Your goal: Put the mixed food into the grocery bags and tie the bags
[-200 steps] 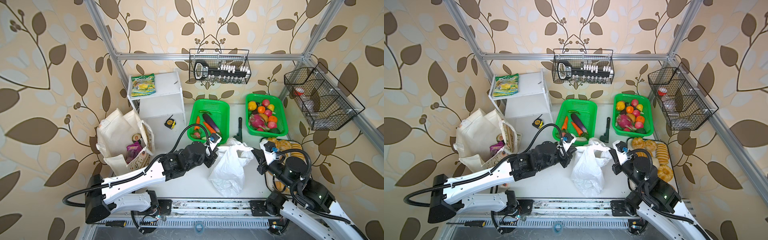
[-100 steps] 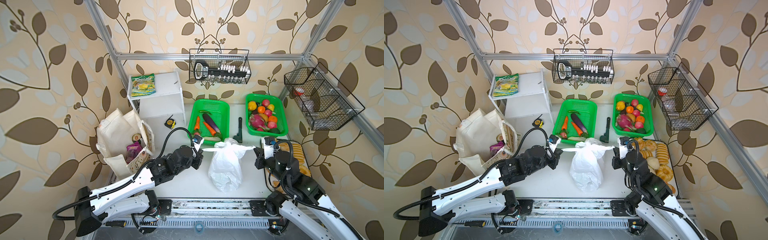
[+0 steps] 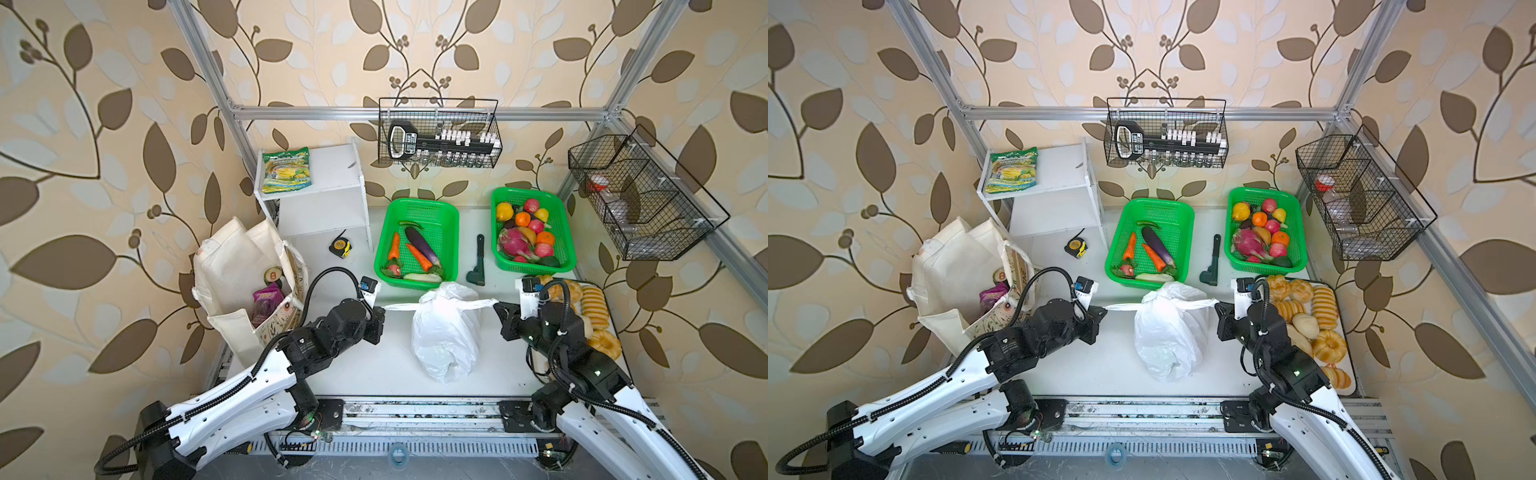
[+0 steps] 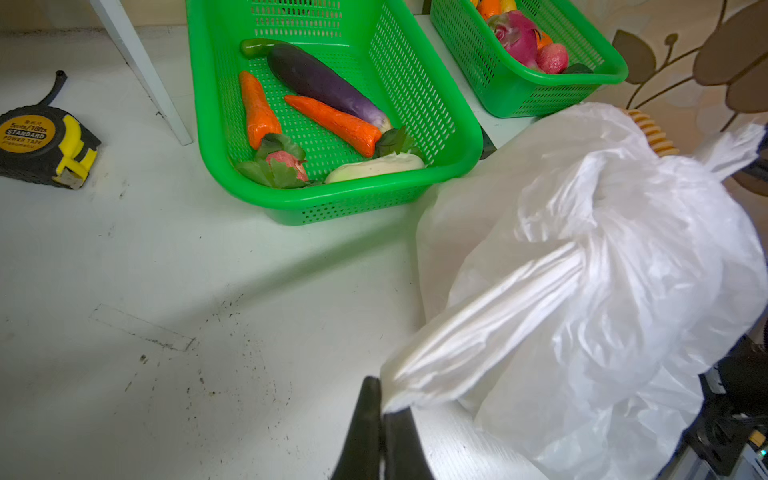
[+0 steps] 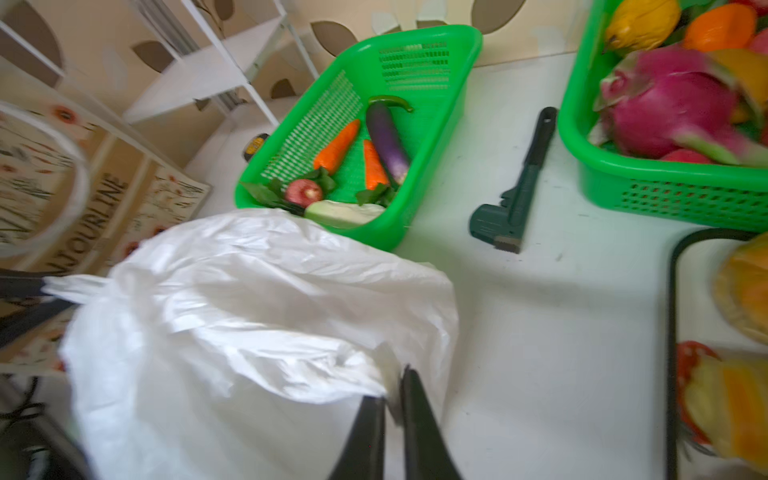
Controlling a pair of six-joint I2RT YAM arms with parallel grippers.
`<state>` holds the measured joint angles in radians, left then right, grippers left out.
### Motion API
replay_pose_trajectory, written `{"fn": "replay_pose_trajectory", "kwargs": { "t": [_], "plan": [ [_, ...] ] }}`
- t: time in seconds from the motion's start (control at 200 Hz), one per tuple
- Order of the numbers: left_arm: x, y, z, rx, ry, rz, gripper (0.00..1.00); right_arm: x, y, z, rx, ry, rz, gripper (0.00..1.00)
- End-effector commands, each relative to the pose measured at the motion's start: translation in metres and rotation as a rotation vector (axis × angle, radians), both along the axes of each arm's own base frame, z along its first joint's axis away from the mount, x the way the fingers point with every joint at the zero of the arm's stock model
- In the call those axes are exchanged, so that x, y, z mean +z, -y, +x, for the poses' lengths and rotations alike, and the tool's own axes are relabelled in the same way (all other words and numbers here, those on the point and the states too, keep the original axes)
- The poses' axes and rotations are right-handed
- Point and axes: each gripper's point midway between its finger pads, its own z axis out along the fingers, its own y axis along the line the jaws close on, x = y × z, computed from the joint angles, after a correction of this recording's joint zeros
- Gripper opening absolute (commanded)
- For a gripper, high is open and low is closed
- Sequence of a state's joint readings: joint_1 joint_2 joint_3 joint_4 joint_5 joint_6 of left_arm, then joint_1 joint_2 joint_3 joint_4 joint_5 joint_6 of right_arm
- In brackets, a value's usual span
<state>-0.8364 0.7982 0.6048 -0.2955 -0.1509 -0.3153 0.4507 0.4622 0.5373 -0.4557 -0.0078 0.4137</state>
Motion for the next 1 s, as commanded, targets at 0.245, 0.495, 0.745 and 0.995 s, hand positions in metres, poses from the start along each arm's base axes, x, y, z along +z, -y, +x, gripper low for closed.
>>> {"fn": "replay_pose_trajectory", "kwargs": {
  "t": [0.245, 0.495, 0.745, 0.995],
  "plan": [
    [0.023, 0.033, 0.003, -0.109, -0.027, -0.053, 0.00, 0.047, 0.024, -0.019, -0.237, -0.094, 0.365, 0.63],
    [0.034, 0.030, 0.004, -0.103, 0.004, -0.069, 0.00, 0.068, -0.020, -0.019, -0.075, -0.159, 0.683, 0.74],
    [0.042, 0.031, 0.002, -0.117, 0.022, -0.085, 0.00, 0.029, -0.013, -0.010, -0.171, -0.249, 0.605, 0.68],
    [0.043, 0.030, 0.003, -0.106, 0.018, -0.086, 0.00, 0.013, -0.011, -0.004, -0.190, -0.240, 0.575, 0.13]
  ]
}}
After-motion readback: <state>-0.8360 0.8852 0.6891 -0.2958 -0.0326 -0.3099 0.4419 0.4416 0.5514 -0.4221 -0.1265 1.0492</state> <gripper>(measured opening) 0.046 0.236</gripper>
